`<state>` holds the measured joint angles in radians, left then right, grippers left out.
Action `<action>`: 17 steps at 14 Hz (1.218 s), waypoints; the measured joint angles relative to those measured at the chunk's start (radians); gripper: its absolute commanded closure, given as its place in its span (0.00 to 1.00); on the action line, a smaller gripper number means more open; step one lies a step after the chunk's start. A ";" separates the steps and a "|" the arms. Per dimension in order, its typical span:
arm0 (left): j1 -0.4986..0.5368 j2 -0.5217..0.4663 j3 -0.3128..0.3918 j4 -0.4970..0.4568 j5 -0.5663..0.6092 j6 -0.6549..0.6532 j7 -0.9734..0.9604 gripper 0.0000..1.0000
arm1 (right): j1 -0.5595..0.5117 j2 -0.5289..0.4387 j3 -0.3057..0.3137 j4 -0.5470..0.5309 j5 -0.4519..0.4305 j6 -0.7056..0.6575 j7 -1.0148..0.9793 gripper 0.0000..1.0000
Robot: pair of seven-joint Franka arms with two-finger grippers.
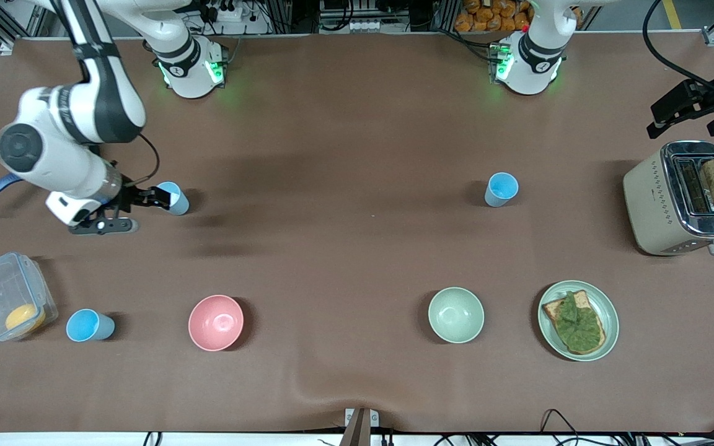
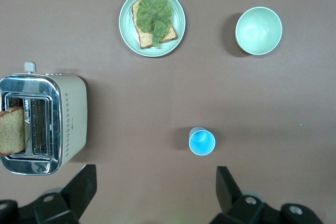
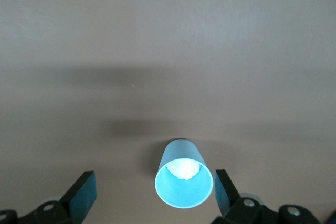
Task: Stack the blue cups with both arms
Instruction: 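Close the right gripper on the light blue cup and lift it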
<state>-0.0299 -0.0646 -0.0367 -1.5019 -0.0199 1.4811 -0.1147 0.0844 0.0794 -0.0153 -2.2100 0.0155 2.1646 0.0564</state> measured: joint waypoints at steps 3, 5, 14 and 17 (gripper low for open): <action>0.001 -0.001 0.003 0.001 0.000 0.000 0.000 0.00 | 0.025 -0.002 0.001 -0.080 0.000 0.057 0.100 0.00; 0.001 -0.001 0.002 0.001 -0.003 0.000 0.000 0.00 | 0.041 -0.002 0.001 -0.125 0.000 0.115 0.137 0.00; 0.000 -0.002 -0.003 0.002 -0.005 0.000 0.000 0.00 | 0.033 0.025 -0.012 -0.244 0.000 0.234 0.166 0.31; 0.000 -0.010 -0.004 0.003 -0.005 0.000 0.000 0.00 | 0.033 0.058 -0.012 -0.247 0.000 0.299 0.167 0.59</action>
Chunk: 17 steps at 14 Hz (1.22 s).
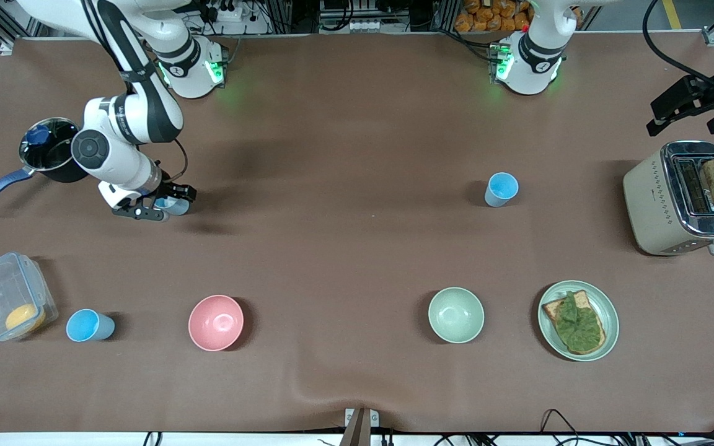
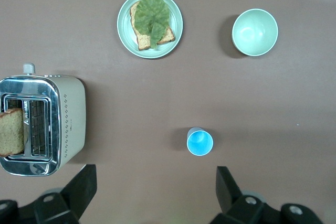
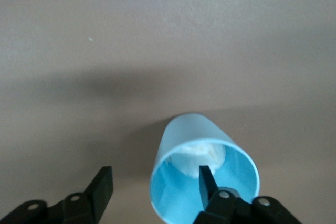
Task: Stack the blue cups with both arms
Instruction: 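Close the right gripper on the light blue cup and lift it, then carry the cup with the right gripper to the table center and set it down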
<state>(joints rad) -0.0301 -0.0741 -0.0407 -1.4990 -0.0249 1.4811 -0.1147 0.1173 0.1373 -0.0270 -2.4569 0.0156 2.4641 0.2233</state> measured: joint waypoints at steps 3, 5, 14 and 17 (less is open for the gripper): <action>0.001 -0.004 0.002 0.000 0.000 0.000 0.000 0.00 | 0.000 0.034 0.000 0.003 0.000 0.044 0.000 1.00; 0.001 -0.006 0.003 0.001 0.000 0.000 0.000 0.00 | 0.002 0.035 0.003 0.008 0.000 0.045 -0.002 1.00; 0.001 -0.010 0.007 0.001 0.000 0.000 0.000 0.00 | 0.243 0.005 0.019 0.376 -0.001 -0.330 0.199 1.00; 0.001 -0.010 0.005 0.001 0.000 0.000 0.000 0.00 | 0.428 0.115 0.024 0.568 -0.001 -0.355 0.368 1.00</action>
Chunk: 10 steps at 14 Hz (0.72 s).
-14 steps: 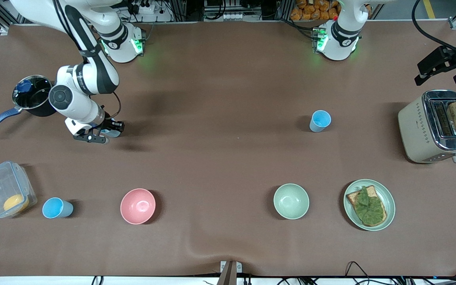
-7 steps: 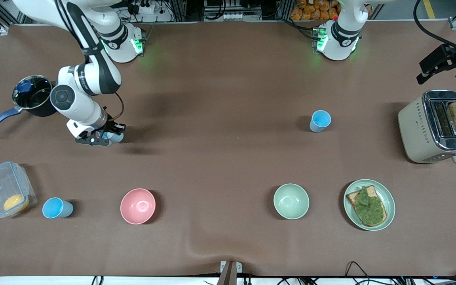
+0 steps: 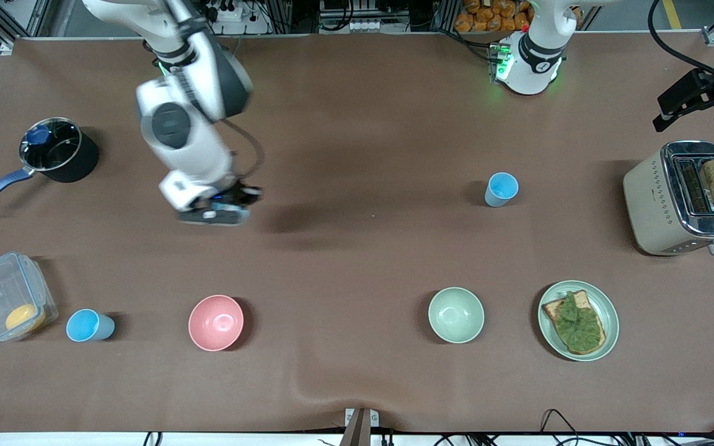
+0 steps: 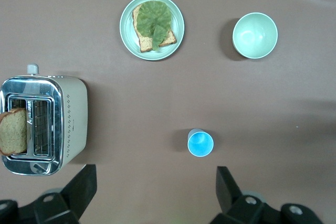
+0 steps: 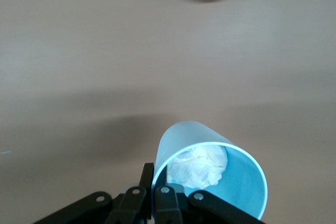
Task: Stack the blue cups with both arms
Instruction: 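Carry the cup with the right gripper to the table center and set it down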
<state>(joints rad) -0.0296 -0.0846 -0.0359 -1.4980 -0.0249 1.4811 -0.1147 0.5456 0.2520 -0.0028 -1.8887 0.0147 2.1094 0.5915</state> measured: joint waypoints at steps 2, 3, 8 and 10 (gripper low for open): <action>0.000 0.000 -0.003 0.000 0.000 0.000 0.000 0.00 | 0.125 0.168 0.001 0.194 -0.001 -0.031 0.132 1.00; 0.000 0.000 -0.002 0.000 0.000 0.000 0.000 0.00 | 0.177 0.263 0.001 0.302 -0.002 -0.050 0.199 1.00; 0.000 0.000 0.001 0.000 0.000 0.000 0.000 0.00 | 0.295 0.535 -0.004 0.584 -0.003 -0.072 0.328 1.00; 0.000 0.000 0.002 0.000 0.000 0.000 0.000 0.00 | 0.305 0.547 -0.004 0.589 -0.003 -0.087 0.330 1.00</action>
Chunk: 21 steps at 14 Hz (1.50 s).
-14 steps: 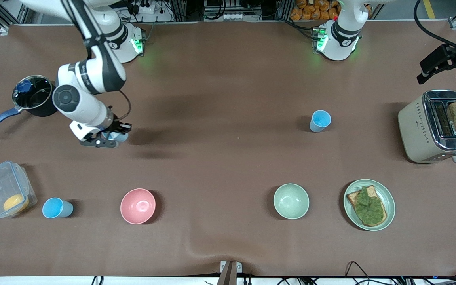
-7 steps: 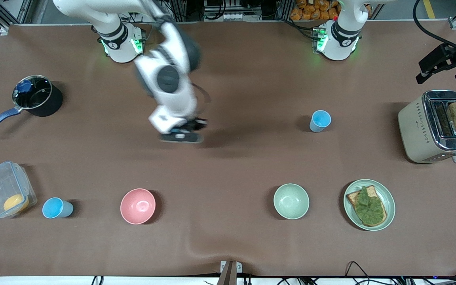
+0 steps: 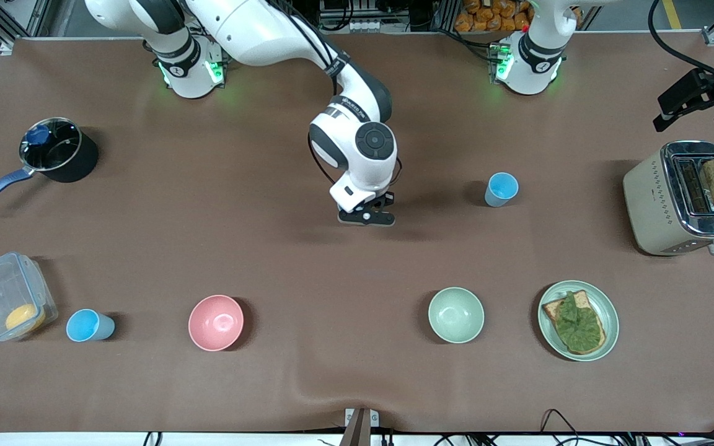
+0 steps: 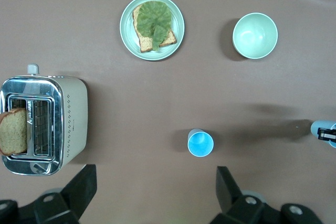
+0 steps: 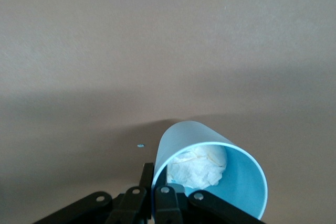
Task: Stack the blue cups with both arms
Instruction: 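Carry the cup with the right gripper to the table center and set it down, then release the cup and withdraw the right gripper while the left gripper reaches out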
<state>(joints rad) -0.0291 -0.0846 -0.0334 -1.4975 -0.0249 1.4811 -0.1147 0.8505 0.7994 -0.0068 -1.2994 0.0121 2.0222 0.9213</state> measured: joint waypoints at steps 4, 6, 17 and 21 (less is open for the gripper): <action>0.000 0.000 0.002 0.000 0.000 0.000 0.000 0.00 | 0.000 0.011 -0.009 0.000 0.002 -0.016 0.009 0.24; 0.000 0.000 0.004 0.000 0.000 0.000 0.000 0.00 | -0.002 0.012 -0.016 0.000 0.002 -0.022 0.021 0.00; 0.000 0.001 0.010 -0.001 0.000 0.000 0.000 0.00 | -0.252 -0.310 -0.074 0.066 -0.011 -0.302 -0.088 0.00; -0.003 0.003 0.005 -0.002 0.000 0.000 0.000 0.00 | -0.513 -0.470 -0.078 -0.009 -0.015 -0.347 -0.393 0.00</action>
<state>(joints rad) -0.0324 -0.0812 -0.0289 -1.4997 -0.0248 1.4810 -0.1147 0.3372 0.3291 -0.0852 -1.3082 -0.0030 1.6754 0.5283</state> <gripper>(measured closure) 0.000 0.000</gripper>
